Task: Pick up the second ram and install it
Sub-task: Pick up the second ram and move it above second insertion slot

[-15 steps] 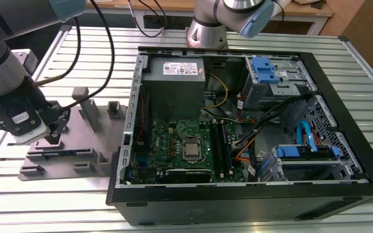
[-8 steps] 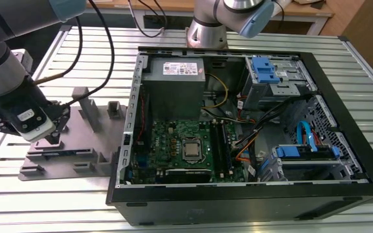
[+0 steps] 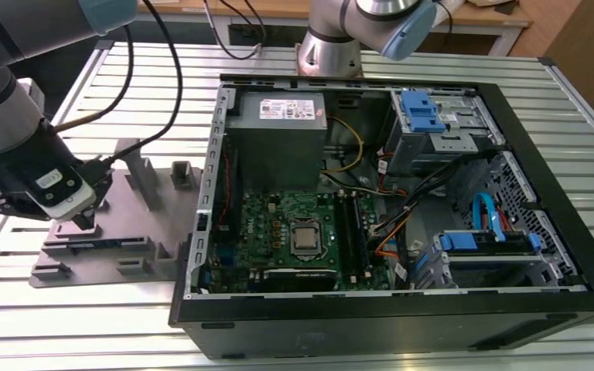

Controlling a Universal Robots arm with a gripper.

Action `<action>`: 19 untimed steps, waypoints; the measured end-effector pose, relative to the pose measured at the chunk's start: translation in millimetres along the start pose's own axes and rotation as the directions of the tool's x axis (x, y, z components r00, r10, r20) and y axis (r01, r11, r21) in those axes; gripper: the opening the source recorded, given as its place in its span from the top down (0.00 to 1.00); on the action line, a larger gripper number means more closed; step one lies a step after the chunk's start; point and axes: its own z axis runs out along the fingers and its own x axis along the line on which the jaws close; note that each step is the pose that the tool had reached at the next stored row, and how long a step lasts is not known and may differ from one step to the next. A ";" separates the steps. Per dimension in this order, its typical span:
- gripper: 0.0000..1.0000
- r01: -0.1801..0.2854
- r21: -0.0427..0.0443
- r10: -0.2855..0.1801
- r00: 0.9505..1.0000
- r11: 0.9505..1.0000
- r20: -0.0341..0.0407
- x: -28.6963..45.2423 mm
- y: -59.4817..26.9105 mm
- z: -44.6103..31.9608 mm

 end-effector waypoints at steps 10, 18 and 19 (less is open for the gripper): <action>0.93 0.129 -0.003 -0.129 0.992 0.992 -0.002 0.0 0.0 0.0; 0.93 0.229 -0.006 -0.229 0.973 0.973 -0.003 0.0 0.0 0.1; 0.93 0.241 -0.006 -0.241 0.970 0.970 -0.003 0.0 0.0 0.0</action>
